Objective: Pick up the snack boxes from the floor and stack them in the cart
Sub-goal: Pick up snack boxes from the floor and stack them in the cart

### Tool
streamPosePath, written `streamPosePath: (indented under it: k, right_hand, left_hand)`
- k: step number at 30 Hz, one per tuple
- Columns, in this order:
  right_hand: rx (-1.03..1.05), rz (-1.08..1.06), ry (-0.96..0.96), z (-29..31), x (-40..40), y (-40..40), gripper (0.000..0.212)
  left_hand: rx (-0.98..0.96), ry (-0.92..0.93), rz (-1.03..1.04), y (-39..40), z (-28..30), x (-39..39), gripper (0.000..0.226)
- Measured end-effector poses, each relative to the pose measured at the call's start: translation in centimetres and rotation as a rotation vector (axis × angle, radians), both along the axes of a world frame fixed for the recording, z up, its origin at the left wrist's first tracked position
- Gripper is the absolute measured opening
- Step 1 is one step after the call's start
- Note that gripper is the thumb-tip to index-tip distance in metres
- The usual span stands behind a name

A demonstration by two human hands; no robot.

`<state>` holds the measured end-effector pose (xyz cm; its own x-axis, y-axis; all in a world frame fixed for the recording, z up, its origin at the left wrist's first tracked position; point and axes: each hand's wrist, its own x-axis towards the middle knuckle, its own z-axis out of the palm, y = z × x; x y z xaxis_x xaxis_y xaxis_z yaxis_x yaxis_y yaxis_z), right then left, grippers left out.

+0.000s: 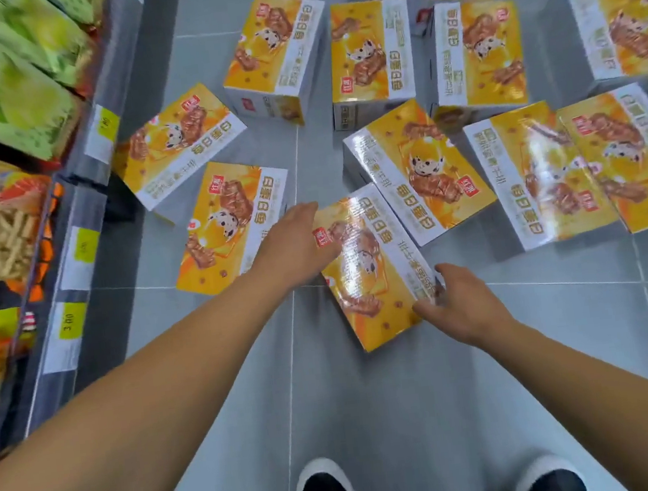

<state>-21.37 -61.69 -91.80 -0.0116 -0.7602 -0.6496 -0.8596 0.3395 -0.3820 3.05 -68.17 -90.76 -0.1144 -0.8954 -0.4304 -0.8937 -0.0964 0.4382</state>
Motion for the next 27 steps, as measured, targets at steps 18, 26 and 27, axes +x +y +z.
streamPosePath:
  k: [18,26,27]
  right_hand:
    - [-0.063,-0.083,-0.105,-5.7,-1.4,1.1,0.038]
    - [-0.047,-0.220,-0.239,-5.7,0.2,2.3,0.031]
    - [-0.026,-0.235,-0.267,-5.2,0.4,2.5,0.029]
  left_hand:
    - [0.320,0.724,0.807,2.2,-6.9,-1.6,0.083]
    - [0.472,0.897,0.797,5.8,-6.9,-2.1,0.085]
    - [0.434,0.887,0.788,6.2,-6.8,-1.6,0.094]
